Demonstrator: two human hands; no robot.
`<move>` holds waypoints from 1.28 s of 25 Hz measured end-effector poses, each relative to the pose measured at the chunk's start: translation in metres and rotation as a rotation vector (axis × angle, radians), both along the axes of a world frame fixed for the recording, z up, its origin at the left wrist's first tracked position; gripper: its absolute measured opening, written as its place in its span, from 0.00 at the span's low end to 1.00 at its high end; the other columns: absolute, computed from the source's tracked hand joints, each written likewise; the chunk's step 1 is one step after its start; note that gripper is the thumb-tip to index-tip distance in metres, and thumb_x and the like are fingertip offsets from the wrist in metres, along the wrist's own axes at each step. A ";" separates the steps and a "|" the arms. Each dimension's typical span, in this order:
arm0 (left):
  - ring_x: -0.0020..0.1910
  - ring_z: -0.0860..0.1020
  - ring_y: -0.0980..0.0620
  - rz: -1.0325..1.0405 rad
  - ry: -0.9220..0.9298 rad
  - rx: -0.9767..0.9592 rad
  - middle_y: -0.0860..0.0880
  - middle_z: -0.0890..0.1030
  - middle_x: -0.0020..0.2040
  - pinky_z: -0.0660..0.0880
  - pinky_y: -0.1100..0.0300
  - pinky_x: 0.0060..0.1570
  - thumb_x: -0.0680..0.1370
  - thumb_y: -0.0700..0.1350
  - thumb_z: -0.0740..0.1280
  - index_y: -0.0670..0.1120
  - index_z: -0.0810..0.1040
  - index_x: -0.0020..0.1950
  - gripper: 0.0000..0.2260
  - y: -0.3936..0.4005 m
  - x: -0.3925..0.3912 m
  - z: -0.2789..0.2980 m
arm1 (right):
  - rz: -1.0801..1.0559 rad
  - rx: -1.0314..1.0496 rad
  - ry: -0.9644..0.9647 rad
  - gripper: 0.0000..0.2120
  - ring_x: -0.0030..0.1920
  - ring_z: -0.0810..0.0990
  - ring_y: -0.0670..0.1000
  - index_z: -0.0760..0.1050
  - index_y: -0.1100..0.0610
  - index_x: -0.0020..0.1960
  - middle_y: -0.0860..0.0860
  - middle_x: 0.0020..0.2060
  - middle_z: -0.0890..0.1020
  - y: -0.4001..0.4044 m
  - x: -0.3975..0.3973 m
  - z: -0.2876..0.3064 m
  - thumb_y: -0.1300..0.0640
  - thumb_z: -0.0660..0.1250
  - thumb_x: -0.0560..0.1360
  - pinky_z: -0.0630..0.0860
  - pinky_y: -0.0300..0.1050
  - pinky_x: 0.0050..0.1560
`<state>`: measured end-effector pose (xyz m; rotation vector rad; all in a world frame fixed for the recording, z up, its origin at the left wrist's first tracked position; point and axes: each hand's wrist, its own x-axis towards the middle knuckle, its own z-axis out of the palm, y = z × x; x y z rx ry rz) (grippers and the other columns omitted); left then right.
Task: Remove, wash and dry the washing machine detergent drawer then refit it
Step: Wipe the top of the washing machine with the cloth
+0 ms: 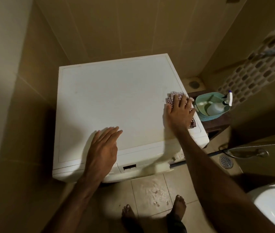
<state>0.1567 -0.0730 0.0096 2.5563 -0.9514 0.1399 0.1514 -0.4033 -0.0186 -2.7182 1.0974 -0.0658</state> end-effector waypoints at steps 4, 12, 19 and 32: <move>0.73 0.72 0.49 0.110 0.081 -0.032 0.50 0.75 0.74 0.63 0.46 0.76 0.79 0.35 0.62 0.47 0.74 0.74 0.23 0.031 0.010 -0.004 | 0.447 -0.016 -0.026 0.29 0.82 0.56 0.63 0.60 0.49 0.82 0.56 0.83 0.60 0.111 0.040 -0.010 0.39 0.51 0.84 0.59 0.68 0.76; 0.70 0.76 0.48 0.012 0.090 0.068 0.50 0.81 0.68 0.65 0.44 0.74 0.78 0.42 0.57 0.48 0.79 0.69 0.21 0.013 -0.010 -0.002 | 0.749 -0.099 -0.012 0.29 0.84 0.51 0.60 0.54 0.47 0.84 0.53 0.84 0.55 0.155 -0.082 -0.015 0.39 0.48 0.86 0.56 0.71 0.76; 0.65 0.79 0.49 -0.085 0.197 -0.067 0.54 0.83 0.62 0.72 0.50 0.68 0.78 0.43 0.62 0.51 0.82 0.63 0.16 -0.058 -0.046 0.007 | 0.109 0.018 0.080 0.29 0.82 0.52 0.65 0.53 0.47 0.84 0.55 0.84 0.54 0.018 -0.158 -0.001 0.39 0.47 0.86 0.65 0.71 0.73; 0.53 0.83 0.59 -0.033 0.956 -0.309 0.59 0.86 0.52 0.80 0.53 0.59 0.80 0.57 0.68 0.55 0.84 0.58 0.11 -0.261 -0.108 0.071 | -0.552 1.134 -0.865 0.20 0.65 0.80 0.51 0.73 0.53 0.75 0.52 0.66 0.81 -0.069 -0.183 0.057 0.48 0.61 0.86 0.75 0.52 0.70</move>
